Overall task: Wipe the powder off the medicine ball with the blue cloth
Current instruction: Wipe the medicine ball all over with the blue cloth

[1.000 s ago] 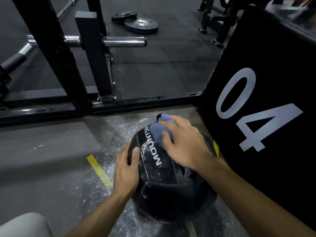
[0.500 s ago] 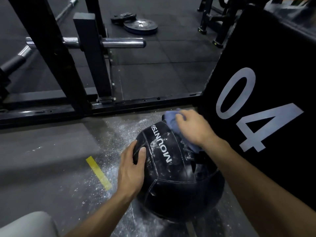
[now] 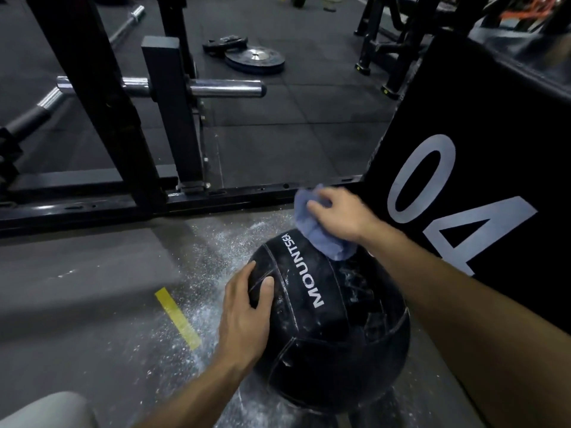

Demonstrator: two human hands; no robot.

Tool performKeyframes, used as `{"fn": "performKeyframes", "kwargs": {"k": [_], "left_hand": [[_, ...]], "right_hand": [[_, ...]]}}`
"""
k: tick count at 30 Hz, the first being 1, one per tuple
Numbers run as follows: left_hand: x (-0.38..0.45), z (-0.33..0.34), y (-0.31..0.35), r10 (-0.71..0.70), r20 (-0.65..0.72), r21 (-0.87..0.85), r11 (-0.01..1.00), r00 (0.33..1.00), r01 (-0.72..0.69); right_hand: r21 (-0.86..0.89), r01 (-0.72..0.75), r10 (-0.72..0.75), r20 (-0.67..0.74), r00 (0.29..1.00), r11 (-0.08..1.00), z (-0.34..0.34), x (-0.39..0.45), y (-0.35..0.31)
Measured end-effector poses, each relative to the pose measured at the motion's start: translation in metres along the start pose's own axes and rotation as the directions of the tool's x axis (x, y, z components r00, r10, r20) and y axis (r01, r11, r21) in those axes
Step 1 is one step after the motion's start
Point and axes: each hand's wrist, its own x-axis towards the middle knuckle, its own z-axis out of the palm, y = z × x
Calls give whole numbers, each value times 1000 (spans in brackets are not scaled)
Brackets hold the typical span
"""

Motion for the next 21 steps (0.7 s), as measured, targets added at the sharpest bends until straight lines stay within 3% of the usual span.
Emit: {"fn": "performKeyframes", "kwargs": {"k": [1,3,5,8,13,16,18,21], "left_hand": [[-1,2,1,3,3,17,1000,1000,-3],[-5,3,1,7,-10,44,999,1000,-6],[-9,3,-1,9,-16,64,998,1000,-8],[-10,2,1,36,21,96,995,999,-38],[10,2,-4,53,124,122,990,991,-68],[18,0,-5,24,114,138,990,993,-40],[18,1,-1,35,115,180,982,993,-56],[19,3,8,34,108,240,969,994,-59]], "right_hand": [[-15,-59,60,105,993,998,7,4,2],[-133,-41,67,196,978,990,18,0,0],[-283,89,-35,191,981,955,22,-21,-5],[-364,257,-229,118,966,895,27,-74,2],[-452,442,-444,107,890,775,72,-166,20],[-520,511,-566,63,822,684,88,-186,33],[-501,492,-548,40,835,712,74,-177,31],[-330,309,-361,-109,926,892,47,-134,26]]}}
